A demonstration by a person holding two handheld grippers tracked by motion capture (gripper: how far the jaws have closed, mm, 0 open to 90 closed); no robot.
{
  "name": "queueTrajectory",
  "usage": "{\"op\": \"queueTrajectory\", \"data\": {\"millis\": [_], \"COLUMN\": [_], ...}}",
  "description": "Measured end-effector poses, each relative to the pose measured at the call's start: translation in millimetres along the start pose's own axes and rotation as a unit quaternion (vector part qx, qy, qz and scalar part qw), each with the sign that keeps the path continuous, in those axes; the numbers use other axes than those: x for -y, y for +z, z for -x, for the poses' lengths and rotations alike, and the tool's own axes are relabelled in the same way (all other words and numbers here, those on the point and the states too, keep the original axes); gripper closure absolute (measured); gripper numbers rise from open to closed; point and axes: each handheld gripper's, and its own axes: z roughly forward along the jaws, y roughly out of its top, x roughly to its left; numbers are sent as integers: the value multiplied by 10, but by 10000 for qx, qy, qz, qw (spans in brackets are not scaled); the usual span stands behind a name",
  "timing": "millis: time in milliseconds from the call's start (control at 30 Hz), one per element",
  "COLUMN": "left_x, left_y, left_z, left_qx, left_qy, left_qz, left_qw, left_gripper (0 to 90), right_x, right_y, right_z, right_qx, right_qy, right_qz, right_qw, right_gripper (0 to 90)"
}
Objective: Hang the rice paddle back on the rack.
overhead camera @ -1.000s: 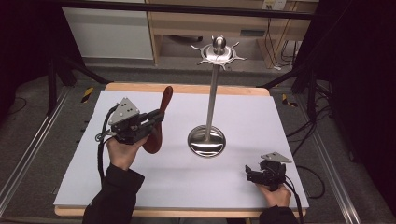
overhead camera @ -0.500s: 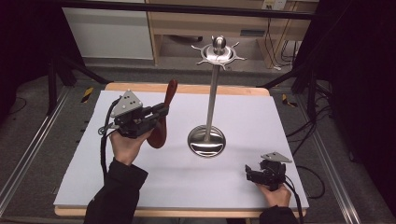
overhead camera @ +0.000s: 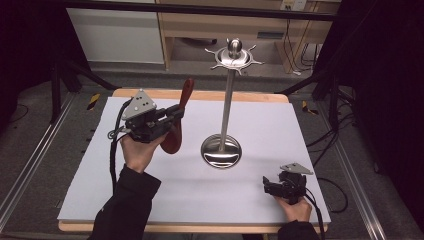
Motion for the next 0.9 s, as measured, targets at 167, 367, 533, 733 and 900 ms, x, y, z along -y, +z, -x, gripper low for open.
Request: {"op": "queueTrajectory", "data": {"millis": [167,367,533,733,900], "left_x": [-57,-126,-184,-239,-293], "left_y": [10,12,33,55,66], "left_z": [11,36,53,73,113], "left_qx": [26,41,104,123,163], "left_qy": [0,25,30,41,88], "left_qz": [41,106,140,205,239], "left_qw": [10000,9999,9998,9997,9995], "left_gripper": [783,782,782,782,782], "right_x": [1,0,0,0,0], "right_y": [5,-2,1,1,7], "right_z": [2,-3,-2,0,2], "right_qx": [1,-1,12,11,12], "right_qy": [-41,10,1,-25,-24], "right_qz": [-11,-1,-11,-9,-6], "right_qw": [10000,10000,10000,10000,10000], "right_gripper": [126,126,126,126,126]}}
